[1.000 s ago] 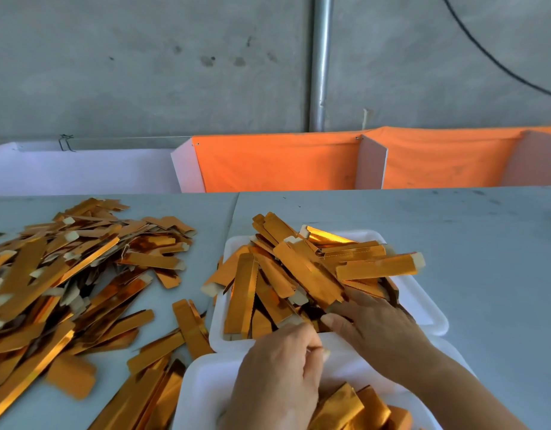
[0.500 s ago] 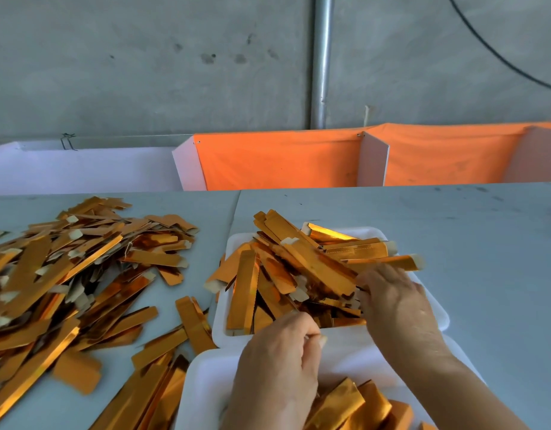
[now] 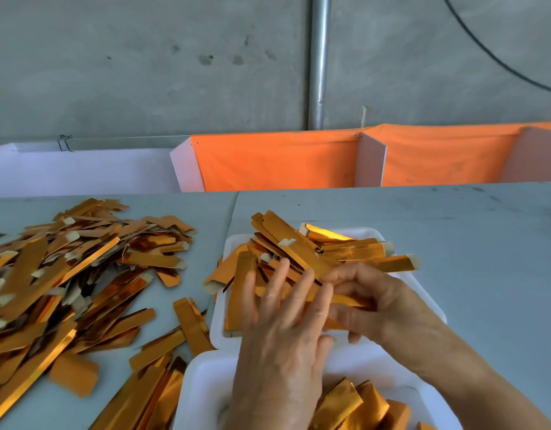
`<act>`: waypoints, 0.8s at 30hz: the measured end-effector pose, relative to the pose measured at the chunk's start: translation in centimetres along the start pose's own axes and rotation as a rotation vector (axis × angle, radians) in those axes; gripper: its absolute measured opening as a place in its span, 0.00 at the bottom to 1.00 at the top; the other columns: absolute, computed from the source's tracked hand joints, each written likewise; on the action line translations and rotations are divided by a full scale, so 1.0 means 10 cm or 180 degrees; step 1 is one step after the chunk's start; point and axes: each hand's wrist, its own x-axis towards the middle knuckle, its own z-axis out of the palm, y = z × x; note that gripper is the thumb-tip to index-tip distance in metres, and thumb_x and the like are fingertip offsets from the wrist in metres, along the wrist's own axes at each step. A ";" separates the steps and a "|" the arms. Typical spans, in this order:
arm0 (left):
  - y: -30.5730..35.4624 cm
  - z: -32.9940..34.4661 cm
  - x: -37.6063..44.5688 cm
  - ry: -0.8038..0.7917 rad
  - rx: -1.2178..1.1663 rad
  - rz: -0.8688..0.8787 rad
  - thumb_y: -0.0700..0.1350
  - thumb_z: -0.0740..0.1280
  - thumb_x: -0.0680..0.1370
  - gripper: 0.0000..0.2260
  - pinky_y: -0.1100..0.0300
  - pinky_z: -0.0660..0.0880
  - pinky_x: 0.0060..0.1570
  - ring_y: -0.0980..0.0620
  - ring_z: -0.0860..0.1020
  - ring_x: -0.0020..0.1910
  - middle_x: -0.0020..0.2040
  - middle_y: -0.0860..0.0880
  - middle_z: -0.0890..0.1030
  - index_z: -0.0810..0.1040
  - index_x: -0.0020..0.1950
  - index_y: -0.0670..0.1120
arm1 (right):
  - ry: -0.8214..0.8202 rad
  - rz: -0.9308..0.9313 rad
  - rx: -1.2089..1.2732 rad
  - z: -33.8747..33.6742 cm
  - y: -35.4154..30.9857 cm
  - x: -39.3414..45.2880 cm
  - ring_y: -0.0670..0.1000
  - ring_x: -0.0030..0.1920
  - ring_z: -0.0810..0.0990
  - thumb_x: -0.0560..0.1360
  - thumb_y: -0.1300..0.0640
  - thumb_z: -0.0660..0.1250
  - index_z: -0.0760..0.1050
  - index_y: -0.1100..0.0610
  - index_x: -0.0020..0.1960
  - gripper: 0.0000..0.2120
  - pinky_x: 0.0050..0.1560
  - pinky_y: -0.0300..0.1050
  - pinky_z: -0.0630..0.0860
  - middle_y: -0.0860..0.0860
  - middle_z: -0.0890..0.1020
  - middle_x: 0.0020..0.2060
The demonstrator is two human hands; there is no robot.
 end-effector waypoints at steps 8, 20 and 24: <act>0.04 -0.07 -0.05 -0.0226 -0.1410 -0.1079 0.57 0.67 0.73 0.24 0.78 0.62 0.49 0.68 0.63 0.56 0.52 0.70 0.63 0.64 0.68 0.65 | -0.0819 0.0159 0.1149 -0.18 -0.09 -0.06 0.55 0.48 0.84 0.64 0.46 0.78 0.80 0.54 0.55 0.23 0.41 0.42 0.80 0.58 0.84 0.48; 0.07 -0.07 -0.04 -0.0659 -0.2704 -0.1430 0.60 0.65 0.75 0.10 0.62 0.76 0.49 0.62 0.78 0.47 0.48 0.62 0.79 0.74 0.55 0.62 | -0.0606 0.0312 0.1541 -0.27 -0.06 -0.03 0.51 0.39 0.83 0.55 0.48 0.83 0.82 0.56 0.52 0.28 0.33 0.39 0.78 0.57 0.83 0.43; 0.11 -0.14 -0.01 -0.1188 -0.3747 -0.1652 0.52 0.56 0.81 0.12 0.56 0.79 0.42 0.53 0.83 0.42 0.49 0.54 0.84 0.77 0.55 0.52 | -0.0416 0.0369 0.1508 -0.29 -0.02 -0.01 0.50 0.34 0.79 0.54 0.47 0.84 0.81 0.60 0.46 0.27 0.29 0.38 0.75 0.58 0.79 0.34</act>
